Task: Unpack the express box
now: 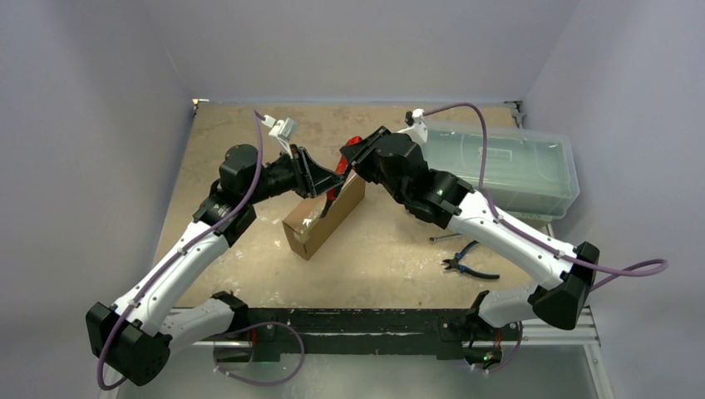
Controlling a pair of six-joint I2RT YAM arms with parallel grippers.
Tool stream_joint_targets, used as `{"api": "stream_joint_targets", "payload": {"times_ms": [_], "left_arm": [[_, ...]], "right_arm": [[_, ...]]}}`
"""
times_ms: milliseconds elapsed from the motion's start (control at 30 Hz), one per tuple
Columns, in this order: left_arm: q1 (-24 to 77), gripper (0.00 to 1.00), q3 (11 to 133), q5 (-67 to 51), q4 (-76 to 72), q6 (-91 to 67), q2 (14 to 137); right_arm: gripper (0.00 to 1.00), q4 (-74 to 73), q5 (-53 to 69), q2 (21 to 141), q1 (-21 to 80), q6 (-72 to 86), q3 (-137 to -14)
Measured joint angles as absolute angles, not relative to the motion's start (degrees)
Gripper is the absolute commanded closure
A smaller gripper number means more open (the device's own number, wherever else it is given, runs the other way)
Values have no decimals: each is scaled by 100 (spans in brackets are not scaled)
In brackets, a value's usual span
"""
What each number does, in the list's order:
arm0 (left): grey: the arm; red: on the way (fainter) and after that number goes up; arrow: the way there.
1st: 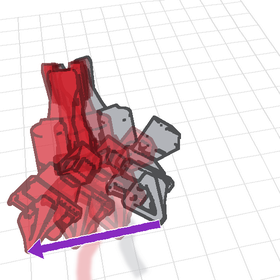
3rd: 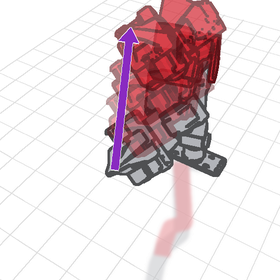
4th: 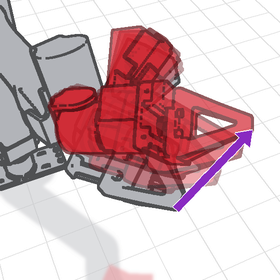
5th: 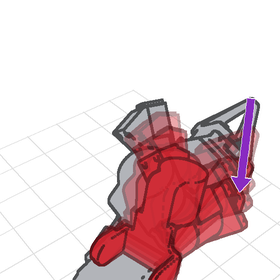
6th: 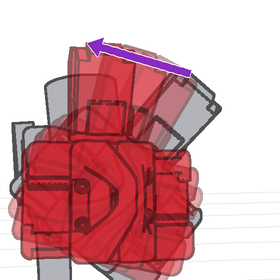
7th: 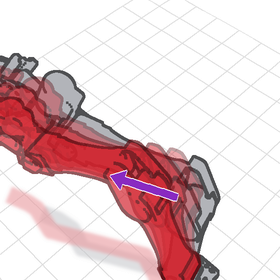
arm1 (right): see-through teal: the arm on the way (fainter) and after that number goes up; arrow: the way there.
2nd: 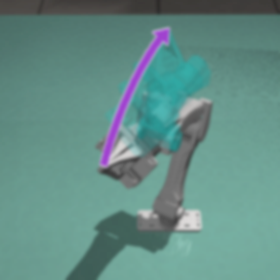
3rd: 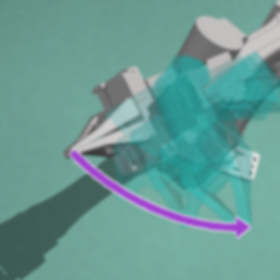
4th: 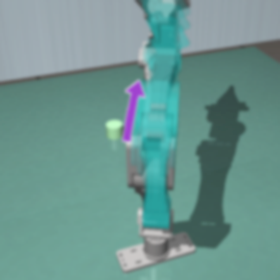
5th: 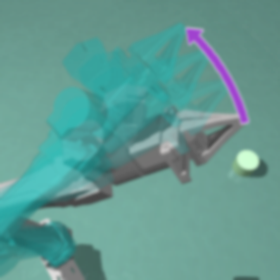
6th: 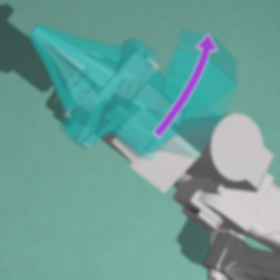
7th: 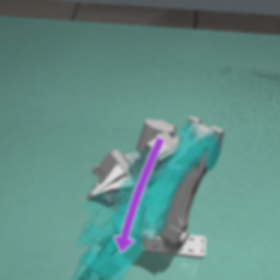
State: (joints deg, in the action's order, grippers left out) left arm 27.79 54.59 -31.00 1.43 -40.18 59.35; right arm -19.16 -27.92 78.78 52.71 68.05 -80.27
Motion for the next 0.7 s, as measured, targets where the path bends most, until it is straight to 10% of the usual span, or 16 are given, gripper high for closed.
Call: {"api": "stream_joint_targets", "payload": {"times_ms": [100,233,400,533,700], "left_arm": [[2834,99,5498,-3013,193,-3881,5937],[2904,49,5728,-2906,604,-3621,6007],[3009,21,5942,-2703,1050,-3199,6020],[3164,21,5994,-2495,1406,-3011,6034],[3374,60,6090,-2383,1592,-2797,6080]], "right_arm": [[100,-2040,-2832,7861,5260,6799,-7988],[100,-1977,-2799,7806,5249,6810,-7883],[100,-1881,-2753,7620,5251,6849,-7760],[100,-1844,-2746,7498,5251,6851,-7758],[100,-1793,-2722,7441,5251,6849,-7686]]}}
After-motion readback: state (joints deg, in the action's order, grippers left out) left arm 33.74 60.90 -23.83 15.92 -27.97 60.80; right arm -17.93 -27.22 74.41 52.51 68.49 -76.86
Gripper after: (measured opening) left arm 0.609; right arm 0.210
